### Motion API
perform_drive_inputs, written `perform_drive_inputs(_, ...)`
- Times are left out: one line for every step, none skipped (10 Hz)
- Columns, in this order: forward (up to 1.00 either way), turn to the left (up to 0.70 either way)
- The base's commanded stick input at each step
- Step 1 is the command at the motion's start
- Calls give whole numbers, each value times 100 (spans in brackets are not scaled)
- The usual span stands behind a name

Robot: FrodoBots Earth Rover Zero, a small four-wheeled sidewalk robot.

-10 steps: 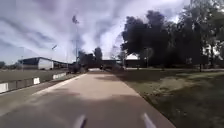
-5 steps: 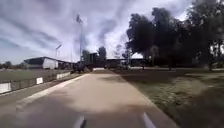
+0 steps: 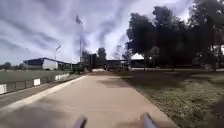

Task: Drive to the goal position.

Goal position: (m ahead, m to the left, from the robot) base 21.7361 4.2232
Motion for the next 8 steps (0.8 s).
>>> perform_drive_inputs(100,0)
perform_drive_inputs(100,0)
perform_drive_inputs(100,0)
perform_drive_inputs(100,0)
perform_drive_inputs(100,0)
perform_drive_inputs(100,0)
perform_drive_inputs(100,0)
perform_drive_inputs(100,0)
